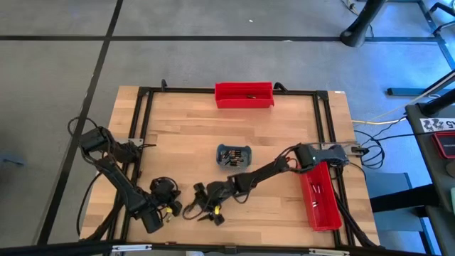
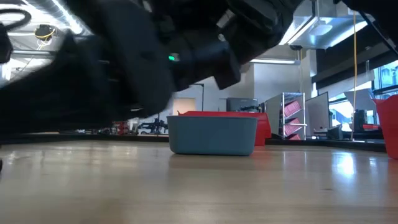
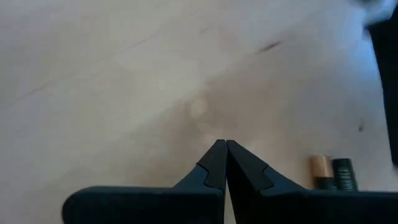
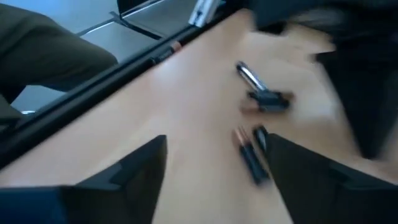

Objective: Sort batteries
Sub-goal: Put the black battery into the blue bin

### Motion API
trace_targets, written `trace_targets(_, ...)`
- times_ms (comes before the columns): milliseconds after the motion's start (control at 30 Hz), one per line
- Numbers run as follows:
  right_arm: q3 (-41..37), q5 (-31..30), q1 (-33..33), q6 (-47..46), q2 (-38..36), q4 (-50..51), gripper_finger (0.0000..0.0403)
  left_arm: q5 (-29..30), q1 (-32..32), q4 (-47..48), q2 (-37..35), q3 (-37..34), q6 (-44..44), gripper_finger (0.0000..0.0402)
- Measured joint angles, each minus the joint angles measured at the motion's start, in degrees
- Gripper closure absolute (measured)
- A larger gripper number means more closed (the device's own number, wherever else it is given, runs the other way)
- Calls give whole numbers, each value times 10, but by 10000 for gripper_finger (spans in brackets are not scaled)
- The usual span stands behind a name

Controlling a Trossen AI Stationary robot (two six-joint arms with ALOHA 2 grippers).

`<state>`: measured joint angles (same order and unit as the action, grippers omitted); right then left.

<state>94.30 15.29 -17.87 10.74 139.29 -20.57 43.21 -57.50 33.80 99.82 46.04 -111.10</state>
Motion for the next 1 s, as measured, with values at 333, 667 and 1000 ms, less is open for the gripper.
trace_targets(333, 103, -58, 5, -2, 75, 75, 89, 2, -13, 25, -25, 1, -16, 401)
trace_targets(667, 103, -15, 28, 6, 89, 115, 233, 5, -19, 14, -25, 1, -14, 401)
trace_targets(1000, 103, -7, 35, -12, 120, 91, 325, 5, -19, 11, -25, 1, -14, 401)
